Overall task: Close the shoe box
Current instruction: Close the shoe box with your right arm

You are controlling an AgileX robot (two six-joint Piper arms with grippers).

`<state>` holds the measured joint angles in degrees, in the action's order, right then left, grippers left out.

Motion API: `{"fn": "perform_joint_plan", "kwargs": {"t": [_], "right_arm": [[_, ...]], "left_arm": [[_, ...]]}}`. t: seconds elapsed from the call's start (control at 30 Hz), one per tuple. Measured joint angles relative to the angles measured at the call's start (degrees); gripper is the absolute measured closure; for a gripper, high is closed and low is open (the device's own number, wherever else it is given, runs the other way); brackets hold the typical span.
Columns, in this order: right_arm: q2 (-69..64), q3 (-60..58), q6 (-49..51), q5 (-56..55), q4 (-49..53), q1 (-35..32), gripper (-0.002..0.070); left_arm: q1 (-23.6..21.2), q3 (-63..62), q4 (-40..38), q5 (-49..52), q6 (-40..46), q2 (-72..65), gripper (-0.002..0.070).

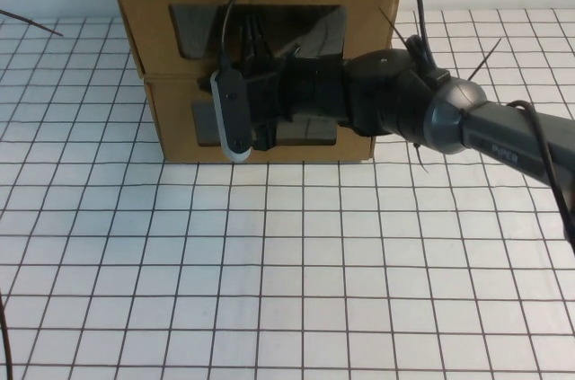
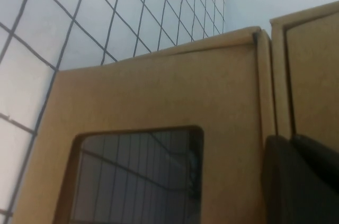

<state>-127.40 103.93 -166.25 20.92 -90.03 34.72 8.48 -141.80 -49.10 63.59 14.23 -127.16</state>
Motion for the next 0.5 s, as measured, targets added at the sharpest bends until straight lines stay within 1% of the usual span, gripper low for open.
{"fn": "perform_joint_plan", "kwargs": {"t": [0.2,0.5], "right_arm": [[1.9,-1.9,-0.4,-4.2,-0.3,2.3,0.0691],[11.2,-12.5,-5.4,-6.3,-0.3,5.6,0.0691]], "left_arm": [[0.0,0.0,0.0,0.2,0.2,0.0,0.0678],[0.0,0.0,-0.1,0.3,0.2,0.0,0.0677]]}}
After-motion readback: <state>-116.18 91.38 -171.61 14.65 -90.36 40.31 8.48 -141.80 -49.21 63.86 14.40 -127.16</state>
